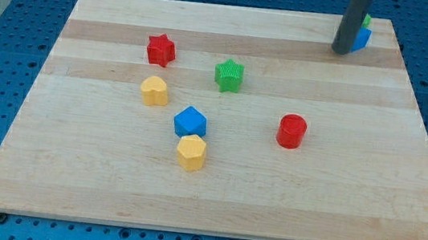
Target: Move red star to blue triangle
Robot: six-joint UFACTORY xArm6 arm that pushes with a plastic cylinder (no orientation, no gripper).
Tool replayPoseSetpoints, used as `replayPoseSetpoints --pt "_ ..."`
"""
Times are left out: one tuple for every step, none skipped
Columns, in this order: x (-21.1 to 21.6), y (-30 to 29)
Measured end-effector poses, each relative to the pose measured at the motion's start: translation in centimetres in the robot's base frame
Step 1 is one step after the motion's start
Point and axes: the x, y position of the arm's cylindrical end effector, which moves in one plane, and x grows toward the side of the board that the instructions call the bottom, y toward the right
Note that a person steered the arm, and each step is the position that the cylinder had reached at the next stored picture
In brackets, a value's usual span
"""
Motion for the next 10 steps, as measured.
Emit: replayPoseSetpoints --pt "0.3 -0.3" --pt "2.5 -2.5" --pt "3.3 -7.0" --pt "3.3 -8.8" --pt "3.2 -8.9" --pt "1.8 -10.8" --pt "-0.6 -13.9" --pt "-2.7 -18.3" --pt "-2.7 -25.1" --pt "-2.7 -32.8"
